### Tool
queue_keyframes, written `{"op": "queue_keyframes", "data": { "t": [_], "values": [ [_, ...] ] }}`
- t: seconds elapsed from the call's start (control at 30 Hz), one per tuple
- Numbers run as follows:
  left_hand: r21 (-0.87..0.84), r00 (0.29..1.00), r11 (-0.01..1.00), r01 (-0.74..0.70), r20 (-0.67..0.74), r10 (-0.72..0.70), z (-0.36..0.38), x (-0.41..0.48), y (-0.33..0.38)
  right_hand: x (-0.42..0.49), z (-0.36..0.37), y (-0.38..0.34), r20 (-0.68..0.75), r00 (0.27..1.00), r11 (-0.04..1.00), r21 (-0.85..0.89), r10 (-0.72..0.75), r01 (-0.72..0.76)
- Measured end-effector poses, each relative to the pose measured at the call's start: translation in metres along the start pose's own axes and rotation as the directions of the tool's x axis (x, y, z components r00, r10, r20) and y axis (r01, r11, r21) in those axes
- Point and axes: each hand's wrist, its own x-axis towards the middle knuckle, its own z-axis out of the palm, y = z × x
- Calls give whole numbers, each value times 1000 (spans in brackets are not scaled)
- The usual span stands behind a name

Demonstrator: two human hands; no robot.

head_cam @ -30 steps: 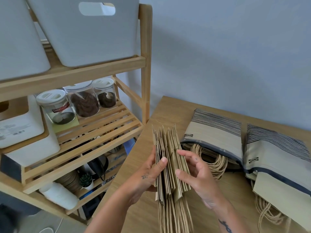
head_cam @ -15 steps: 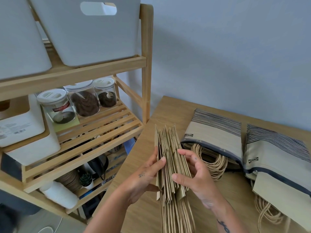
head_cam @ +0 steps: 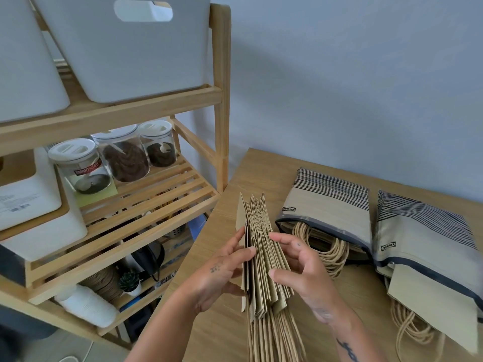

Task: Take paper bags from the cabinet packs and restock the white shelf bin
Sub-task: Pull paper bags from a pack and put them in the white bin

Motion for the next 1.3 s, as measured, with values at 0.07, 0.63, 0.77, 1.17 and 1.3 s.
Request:
{"op": "queue_keyframes", "data": {
  "t": [0.07,0.63,0.77,1.17,1.3],
  "values": [
    [-12,1000,1000,-10,7,10,-1,0,0,0,-1,0,4,1000,1000,3,-1,1],
    [10,994,996,-88,61,87,-4,3,-6,-1,-8,2,79,996,999,-25,-37,39],
    [5,997,998,-65,52,65,-4,2,-7,-2,-6,-1,74,996,996,-65,-58,63],
    [-131,997,990,-48,52,55,-7,-5,-6,4,-2,-4,79,992,984,-143,-97,107],
    [-181,996,982,-51,64,64,-7,-4,-8,5,-8,-3,98,995,992,-125,-6,18]
  ]
}}
